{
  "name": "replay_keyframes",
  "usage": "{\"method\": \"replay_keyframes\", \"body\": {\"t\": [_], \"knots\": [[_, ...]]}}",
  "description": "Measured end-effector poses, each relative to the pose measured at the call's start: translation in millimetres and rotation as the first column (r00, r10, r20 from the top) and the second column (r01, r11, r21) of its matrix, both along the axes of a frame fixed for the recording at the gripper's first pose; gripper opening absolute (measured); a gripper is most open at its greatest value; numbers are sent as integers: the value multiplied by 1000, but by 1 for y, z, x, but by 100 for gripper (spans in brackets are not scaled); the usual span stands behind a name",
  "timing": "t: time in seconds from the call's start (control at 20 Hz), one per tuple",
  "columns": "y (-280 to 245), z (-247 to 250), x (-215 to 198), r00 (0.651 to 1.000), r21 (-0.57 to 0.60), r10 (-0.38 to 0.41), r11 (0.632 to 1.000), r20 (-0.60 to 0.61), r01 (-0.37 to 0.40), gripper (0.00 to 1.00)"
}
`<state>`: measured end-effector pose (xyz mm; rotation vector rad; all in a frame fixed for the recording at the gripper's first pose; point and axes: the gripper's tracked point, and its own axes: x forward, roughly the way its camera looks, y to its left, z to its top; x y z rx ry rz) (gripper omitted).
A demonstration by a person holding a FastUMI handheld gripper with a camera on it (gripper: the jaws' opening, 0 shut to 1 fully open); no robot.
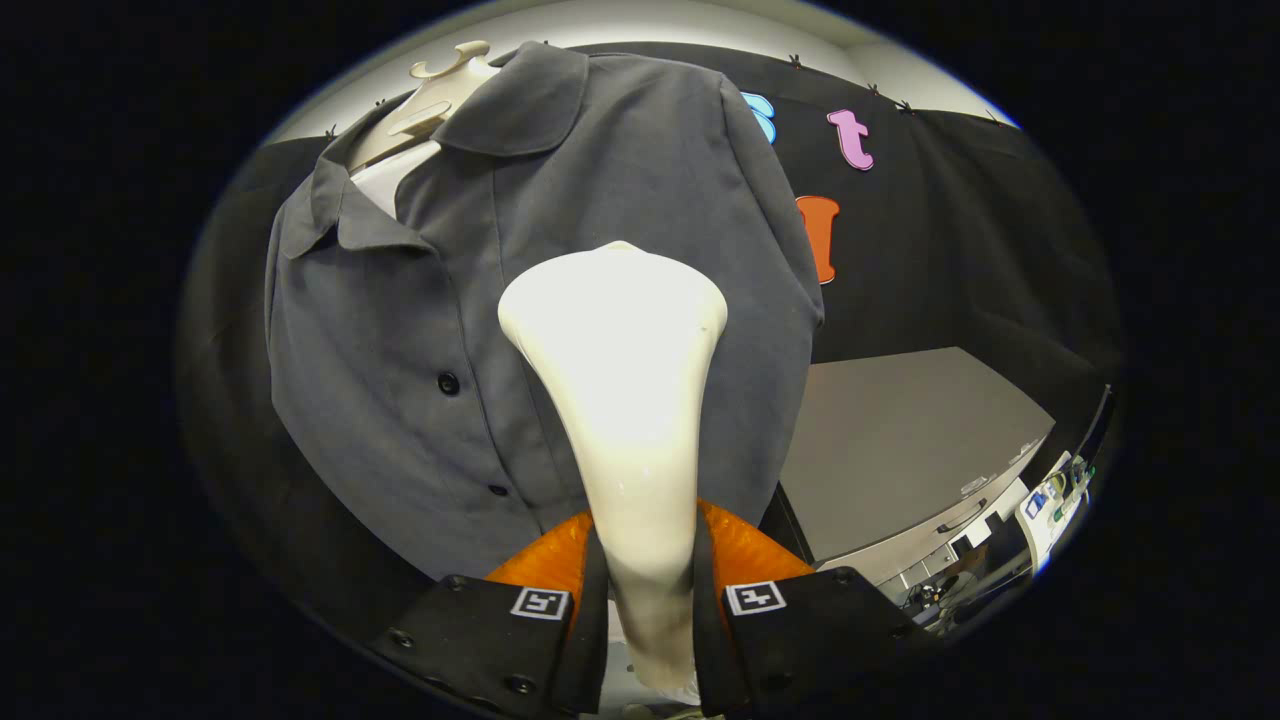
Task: Iron the clothes twice with a garment steamer, once on the left side and once on the right side.
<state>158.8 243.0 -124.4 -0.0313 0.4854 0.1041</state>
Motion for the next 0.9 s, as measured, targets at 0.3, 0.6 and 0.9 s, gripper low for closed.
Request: {"method": "replay_keyframes", "body": {"t": [0.3, 0.6, 0.9], "knots": [[-10, -23, -4, 999, 0, -4, 1000, -50, 4, 43], [-17, -59, -15, 993, -5, -4, 1000, -120, 4, 43], [-20, -96, -26, 982, -19, 1, 1000, -191, -5, 43]]}}
